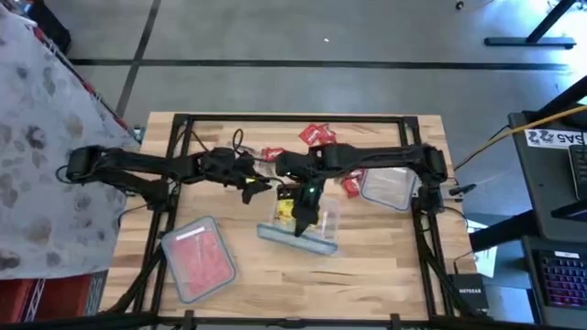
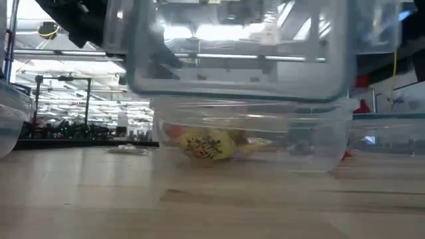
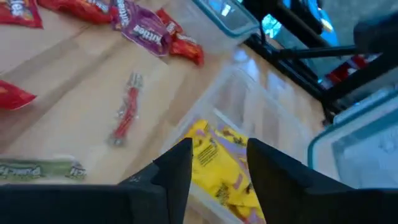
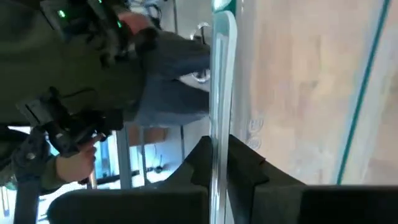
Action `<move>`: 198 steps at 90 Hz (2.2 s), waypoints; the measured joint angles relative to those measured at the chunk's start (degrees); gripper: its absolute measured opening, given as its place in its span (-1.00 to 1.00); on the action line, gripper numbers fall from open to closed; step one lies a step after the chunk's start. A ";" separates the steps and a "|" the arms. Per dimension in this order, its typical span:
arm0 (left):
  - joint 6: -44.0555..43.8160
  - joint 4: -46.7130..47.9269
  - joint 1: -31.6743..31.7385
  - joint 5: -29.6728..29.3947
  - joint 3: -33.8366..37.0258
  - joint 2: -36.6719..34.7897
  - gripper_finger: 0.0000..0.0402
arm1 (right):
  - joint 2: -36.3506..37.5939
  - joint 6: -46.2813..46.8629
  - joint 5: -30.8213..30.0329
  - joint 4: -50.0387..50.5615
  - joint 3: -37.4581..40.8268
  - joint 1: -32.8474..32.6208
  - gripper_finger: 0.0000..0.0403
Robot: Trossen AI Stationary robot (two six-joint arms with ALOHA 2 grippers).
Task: Sort candy
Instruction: Put the red candy into the rectangular transparent bin
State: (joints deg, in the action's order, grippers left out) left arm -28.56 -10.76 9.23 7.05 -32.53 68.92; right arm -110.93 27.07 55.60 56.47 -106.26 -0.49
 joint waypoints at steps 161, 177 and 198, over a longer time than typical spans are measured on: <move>-3.27 25.22 -9.55 -0.28 -0.02 -17.99 -0.32 | -14.89 17.20 -24.48 -2.69 -10.54 -25.34 0.15; -4.06 25.09 -10.14 -0.58 -0.02 -19.12 -0.32 | -14.24 18.77 -38.94 15.28 -27.82 -22.73 0.09; -3.29 25.59 -8.88 -3.69 -3.59 -20.79 -0.32 | -2.03 16.23 -56.58 22.59 -22.77 -13.69 -0.07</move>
State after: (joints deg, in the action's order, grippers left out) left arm -31.85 14.82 0.35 3.36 -36.13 48.13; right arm -112.95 43.30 -0.98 79.06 -129.03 -14.17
